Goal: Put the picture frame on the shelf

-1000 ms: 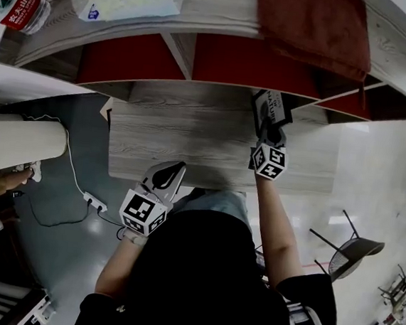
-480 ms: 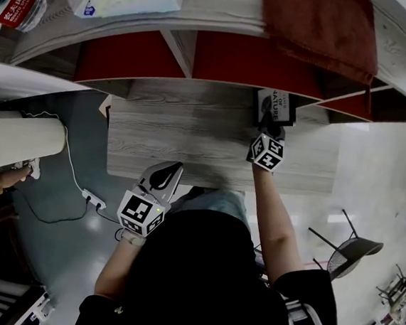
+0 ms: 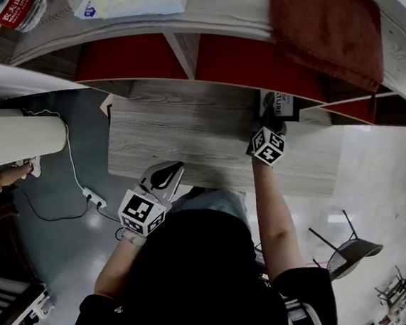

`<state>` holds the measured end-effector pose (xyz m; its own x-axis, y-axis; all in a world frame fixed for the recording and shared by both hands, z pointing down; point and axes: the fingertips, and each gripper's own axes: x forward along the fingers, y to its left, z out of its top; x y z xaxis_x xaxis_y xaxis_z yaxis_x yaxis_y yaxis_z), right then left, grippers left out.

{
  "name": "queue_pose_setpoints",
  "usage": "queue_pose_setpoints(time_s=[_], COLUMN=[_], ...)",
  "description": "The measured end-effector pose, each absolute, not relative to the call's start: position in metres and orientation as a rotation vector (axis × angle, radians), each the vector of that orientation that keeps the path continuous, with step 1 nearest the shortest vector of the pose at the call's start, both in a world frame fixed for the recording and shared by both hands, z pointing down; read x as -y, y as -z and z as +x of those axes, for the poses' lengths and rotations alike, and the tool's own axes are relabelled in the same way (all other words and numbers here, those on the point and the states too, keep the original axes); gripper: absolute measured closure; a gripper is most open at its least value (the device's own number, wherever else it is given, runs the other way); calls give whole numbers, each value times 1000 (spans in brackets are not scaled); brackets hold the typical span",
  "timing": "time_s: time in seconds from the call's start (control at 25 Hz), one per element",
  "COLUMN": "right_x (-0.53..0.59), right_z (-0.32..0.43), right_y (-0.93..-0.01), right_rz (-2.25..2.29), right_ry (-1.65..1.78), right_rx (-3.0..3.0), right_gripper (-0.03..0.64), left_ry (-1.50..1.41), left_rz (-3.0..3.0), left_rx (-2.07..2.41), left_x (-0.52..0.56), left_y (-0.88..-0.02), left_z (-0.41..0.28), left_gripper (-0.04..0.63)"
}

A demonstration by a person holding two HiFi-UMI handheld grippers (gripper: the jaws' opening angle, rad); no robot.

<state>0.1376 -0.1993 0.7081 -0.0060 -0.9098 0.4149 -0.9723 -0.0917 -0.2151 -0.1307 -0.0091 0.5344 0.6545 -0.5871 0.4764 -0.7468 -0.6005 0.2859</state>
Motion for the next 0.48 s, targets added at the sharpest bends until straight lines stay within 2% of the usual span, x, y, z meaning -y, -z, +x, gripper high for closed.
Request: queue_pose_setpoints(time_s=[0.48], right_x=[222], right_z=[135], right_y=[-710], right_rz=[2152], right_ry=[-659], right_rx=[1975], right_gripper=[561], left_ry=[-469], left_rz=[2397], left_rx=[1061], left_x=[14], left_y=[-536], left_z=[-137], left_gripper=[588])
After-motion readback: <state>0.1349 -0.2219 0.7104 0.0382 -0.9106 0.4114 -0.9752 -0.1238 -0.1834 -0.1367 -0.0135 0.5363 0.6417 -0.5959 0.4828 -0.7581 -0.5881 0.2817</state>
